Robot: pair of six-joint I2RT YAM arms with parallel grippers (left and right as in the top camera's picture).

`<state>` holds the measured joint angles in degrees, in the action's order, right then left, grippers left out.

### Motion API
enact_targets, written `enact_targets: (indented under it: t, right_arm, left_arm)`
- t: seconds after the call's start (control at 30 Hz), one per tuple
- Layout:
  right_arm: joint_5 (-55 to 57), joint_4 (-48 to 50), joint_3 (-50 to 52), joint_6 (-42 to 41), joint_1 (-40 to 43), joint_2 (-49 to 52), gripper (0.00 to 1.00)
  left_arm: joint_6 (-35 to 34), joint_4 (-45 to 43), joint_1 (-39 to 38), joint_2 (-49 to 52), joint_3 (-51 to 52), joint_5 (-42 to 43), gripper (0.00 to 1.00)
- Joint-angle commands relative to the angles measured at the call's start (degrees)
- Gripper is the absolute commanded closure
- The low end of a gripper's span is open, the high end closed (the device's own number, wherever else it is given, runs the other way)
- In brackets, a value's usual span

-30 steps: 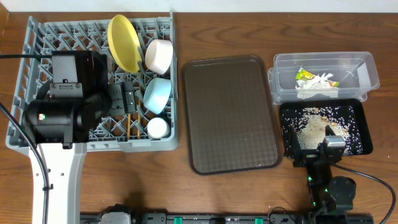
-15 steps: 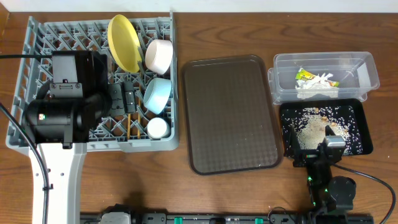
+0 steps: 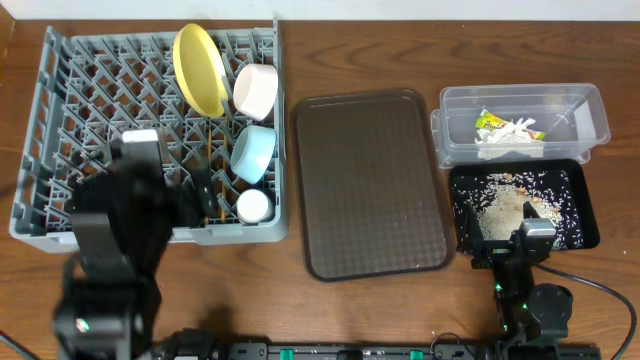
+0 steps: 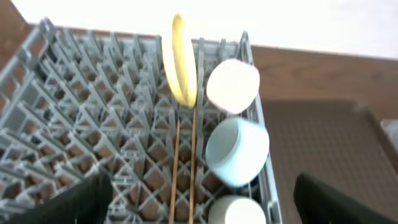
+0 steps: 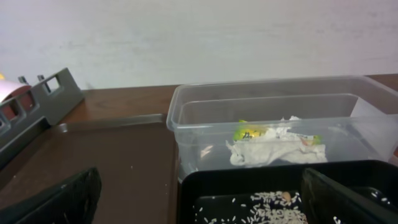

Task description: Sort waste into correct bins and load items into the dishwasher

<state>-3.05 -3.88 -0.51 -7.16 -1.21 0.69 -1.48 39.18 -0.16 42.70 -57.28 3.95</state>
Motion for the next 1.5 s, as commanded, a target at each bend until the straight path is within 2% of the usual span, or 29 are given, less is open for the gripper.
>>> enact_targets:
  t: [0.0,0.1,0.27,0.4,0.53,1.07,1.2,1.47]
  right_arm:
    - [-0.37,-0.15,0.20,-0.04,-1.09,-0.35,0.01]
    - [-0.37,-0.15,0.20,-0.04,-1.09,-0.35,0.01]
    - [-0.37,-0.15,0.20,-0.04,-1.09,-0.35,0.01]
    - [-0.37,-0.15,0.20,-0.04,-1.09,-0.35,0.01]
    - [-0.37,-0.15,0.20,-0.04,-1.09,-0.35,0.01]
    - [-0.31,-0.15,0.20,-0.04,-1.09,0.11,0.01]
    - [-0.24,-0.17,0.20,-0.04,-1.09,0.11,0.01]
    - [-0.22,-0.15,0.20,-0.04,-1.09,0.11,0.01]
  left_arm:
    - [-0.26,-10.49,0.00,-10.99,16.20,0.13,0.07]
    - [-0.24,-20.09,0.11,-20.92,27.69,0.09,0.07]
    - [-0.24,-30.75,0.39,-33.09,41.35,-0.52,0.07]
    - [-0.24,-34.21,1.46,-38.86,48.02,-0.50,0.07]
    - [-0.22,-34.14,1.86,-42.66,50.84,-0.50,0.07]
    - [0.39,-35.01,1.86,-42.60,53.79,-1.44,0.07]
    - [0.33,-37.35,1.86,-42.60,57.13,-1.51,0.07]
    - [0.37,-35.41,1.70,-42.60,57.05,-1.57,0.07]
